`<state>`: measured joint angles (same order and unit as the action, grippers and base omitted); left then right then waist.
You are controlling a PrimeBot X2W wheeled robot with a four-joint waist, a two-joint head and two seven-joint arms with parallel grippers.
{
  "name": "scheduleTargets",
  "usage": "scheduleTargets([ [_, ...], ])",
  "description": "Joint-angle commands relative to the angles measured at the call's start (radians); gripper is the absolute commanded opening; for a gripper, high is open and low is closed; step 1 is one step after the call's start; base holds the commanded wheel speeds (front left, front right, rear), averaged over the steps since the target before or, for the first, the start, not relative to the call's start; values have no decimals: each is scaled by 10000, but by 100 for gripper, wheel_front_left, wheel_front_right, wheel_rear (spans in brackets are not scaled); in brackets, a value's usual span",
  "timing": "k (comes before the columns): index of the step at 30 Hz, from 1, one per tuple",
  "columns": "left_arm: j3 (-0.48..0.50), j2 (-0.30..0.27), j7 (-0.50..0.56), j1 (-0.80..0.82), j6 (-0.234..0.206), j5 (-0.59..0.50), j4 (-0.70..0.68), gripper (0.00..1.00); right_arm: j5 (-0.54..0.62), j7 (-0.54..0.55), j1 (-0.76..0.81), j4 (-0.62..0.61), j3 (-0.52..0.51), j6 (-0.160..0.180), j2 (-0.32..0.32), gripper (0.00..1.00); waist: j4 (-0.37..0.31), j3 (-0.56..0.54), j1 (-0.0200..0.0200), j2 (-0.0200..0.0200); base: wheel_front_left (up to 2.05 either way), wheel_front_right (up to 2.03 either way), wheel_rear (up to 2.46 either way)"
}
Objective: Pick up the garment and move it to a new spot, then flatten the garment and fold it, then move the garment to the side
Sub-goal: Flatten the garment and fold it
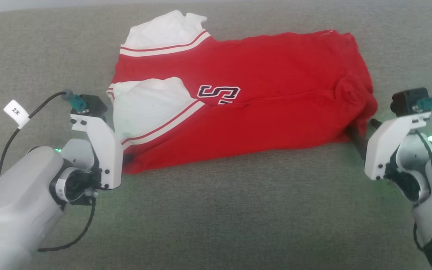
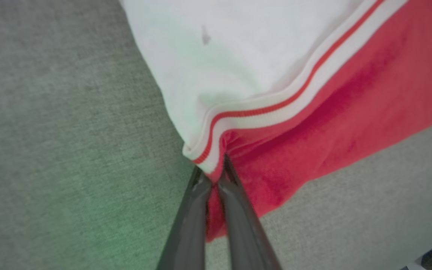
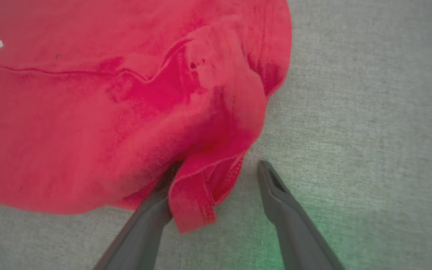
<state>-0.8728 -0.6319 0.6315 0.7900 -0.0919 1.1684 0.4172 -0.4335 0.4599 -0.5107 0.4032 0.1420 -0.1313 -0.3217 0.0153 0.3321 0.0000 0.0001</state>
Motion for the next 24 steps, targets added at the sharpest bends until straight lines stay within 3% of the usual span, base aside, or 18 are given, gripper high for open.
scheduleTargets([
  [1, -274, 302, 9, -178, 108, -86, 136, 0, -86, 583, -231, 207, 144, 6, 4, 100, 121, 84, 0, -1, 0, 0, 0],
  [6, -314, 437, -32, -140, 178, -117, 258, 0, -48, 1919, -352, 620, 426, 5, -19, 100, 248, 121, 0, -1, 0, 0, 0],
  [8, -346, 479, -63, -128, 185, -132, 325, 0, 111, 2431, -348, 689, 649, 5, -171, 0, 312, 121, 0, -1, 0, 0, 0],
  [15, -347, 457, -104, -38, 263, -194, 555, 0, 16, 2839, -612, 394, 494, 17, -451, 0, 432, 0, 0, -1, 0, 0, 0],
  [24, -231, -169, 326, 56, -54, -163, -109, 0, -637, 3533, -391, -471, 857, 14, -1012, 0, 489, -417, 0, -1, 0, 0, 0],
])
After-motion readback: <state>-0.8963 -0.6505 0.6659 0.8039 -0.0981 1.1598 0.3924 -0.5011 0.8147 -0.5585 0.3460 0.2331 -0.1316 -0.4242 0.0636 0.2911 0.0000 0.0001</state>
